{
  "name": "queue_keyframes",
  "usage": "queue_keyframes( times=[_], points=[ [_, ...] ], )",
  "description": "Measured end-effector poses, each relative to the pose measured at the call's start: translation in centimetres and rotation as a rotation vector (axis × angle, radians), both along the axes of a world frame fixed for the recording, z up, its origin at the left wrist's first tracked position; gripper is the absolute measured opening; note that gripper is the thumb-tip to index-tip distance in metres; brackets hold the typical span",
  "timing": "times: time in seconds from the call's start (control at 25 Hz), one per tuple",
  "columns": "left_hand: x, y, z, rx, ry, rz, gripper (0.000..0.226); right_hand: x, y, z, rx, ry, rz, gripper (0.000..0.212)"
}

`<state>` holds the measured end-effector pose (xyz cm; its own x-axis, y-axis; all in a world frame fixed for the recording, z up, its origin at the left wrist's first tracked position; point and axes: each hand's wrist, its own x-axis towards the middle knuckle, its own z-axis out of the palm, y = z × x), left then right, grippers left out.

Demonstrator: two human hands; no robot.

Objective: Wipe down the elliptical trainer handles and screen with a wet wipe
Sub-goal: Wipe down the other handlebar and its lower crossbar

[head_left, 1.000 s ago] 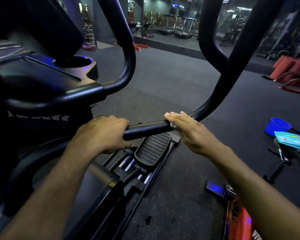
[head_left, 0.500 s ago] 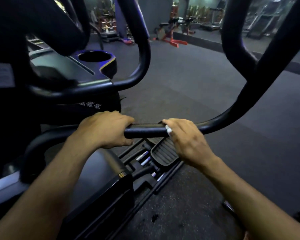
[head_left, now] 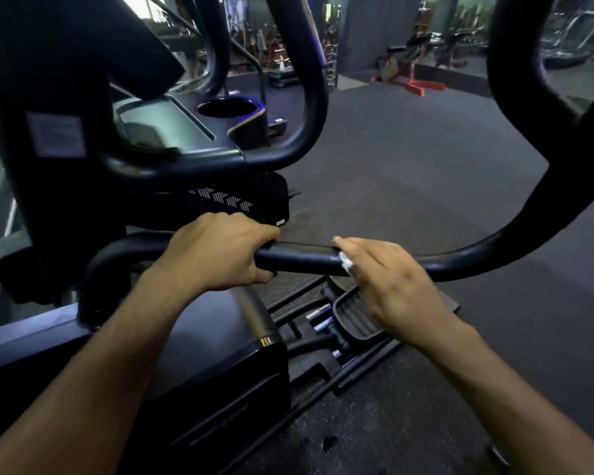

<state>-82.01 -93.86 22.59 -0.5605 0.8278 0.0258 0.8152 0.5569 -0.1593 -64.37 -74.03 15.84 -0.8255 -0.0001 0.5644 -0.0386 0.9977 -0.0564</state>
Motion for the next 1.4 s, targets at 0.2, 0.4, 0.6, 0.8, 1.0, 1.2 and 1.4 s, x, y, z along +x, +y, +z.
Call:
queue_keyframes(
  times=[0.2, 0.4, 0.6, 0.8, 1.0, 1.2, 1.4],
  points=[
    [0.2, 0.2, 0.0, 0.025, 0.031, 0.0, 0.032, -0.1, 2.0, 0.2, -0.07, -0.032, -0.237, 0.028],
    [-0.3, 0.2, -0.2, 0.005, 0.018, -0.05, 0.033, -2.0, -3.3, -1.5, -0.039, 0.087, -0.163, 0.034],
    [-2.4, -3.1, 1.2, 0.185, -0.267, -0.226, 0.06, 0.4, -0.2, -2.1, 0.016, 0.161, -0.117, 0.04],
    [-5.1, -6.7, 1.7, -0.033, -0.163, 0.07, 0.052, -4.0, -5.9, -2.0, 0.002, 0.2, -0.163, 0.035],
    [-5.2, -7.1, 0.9, 0.04, -0.141, -0.022, 0.04, -2.5, -5.3, -2.7, 0.058, 0.245, -0.209, 0.039],
    [-5.6, -7.5, 0.4, 0.101, -0.094, -0.09, 0.037, -5.8, -9.7, -1.4, -0.006, 0.188, -0.2, 0.038],
    [-6.1, -8.0, -0.1, 0.123, -0.052, -0.157, 0.043, -3.4, -8.4, -2.4, 0.038, 0.219, -0.288, 0.038]
  ],
)
